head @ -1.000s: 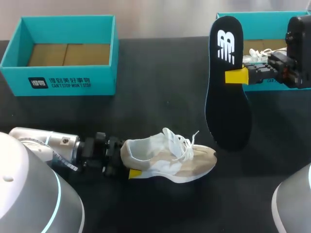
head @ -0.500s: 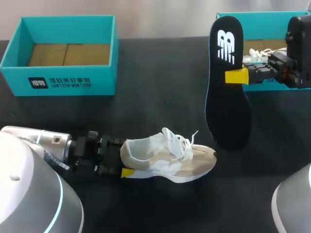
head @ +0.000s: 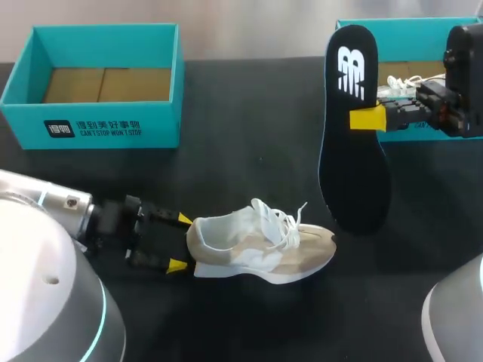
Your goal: Take the shoe out of the shoebox, open the shoe tongue, remove and reinsert the insole, then place the shoe into the shoebox
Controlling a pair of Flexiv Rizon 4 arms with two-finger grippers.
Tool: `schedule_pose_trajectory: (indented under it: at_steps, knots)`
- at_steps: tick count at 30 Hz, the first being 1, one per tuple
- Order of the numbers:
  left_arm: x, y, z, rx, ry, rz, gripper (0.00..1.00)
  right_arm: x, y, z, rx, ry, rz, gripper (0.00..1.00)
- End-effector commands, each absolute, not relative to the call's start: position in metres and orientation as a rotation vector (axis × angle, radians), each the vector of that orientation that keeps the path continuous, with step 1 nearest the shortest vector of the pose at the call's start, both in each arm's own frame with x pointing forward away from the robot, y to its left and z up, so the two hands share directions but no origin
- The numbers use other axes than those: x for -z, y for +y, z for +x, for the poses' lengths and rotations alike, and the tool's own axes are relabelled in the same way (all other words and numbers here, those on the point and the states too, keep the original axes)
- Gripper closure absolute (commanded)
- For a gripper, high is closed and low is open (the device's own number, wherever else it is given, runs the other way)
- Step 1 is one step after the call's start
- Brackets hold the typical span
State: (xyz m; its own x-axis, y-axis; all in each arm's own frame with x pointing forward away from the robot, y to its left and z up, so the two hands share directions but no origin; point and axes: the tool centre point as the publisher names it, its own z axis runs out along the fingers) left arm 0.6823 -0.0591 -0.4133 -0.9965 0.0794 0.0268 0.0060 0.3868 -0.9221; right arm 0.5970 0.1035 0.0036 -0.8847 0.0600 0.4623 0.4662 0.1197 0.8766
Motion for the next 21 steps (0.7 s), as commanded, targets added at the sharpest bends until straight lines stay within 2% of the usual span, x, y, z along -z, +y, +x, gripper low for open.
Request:
schedule_pose_trajectory:
  at_steps: [1, 6, 21]
  knots:
    - [0.395, -0.050, 0.677, -1.523, -2.718, -0.065, 0.00, -0.004, 0.105, 0.599, 1.821, -2.090, -0.512, 1.00]
    - [0.387, -0.036, 0.681, -1.287, -2.922, -0.076, 0.00, -0.004, 0.105, 0.599, 1.821, -2.090, -0.512, 1.00]
    - [0.380, -0.028, 0.687, -1.298, -2.944, -0.076, 0.00, -0.004, 0.105, 0.599, 1.821, -2.090, -0.512, 1.00]
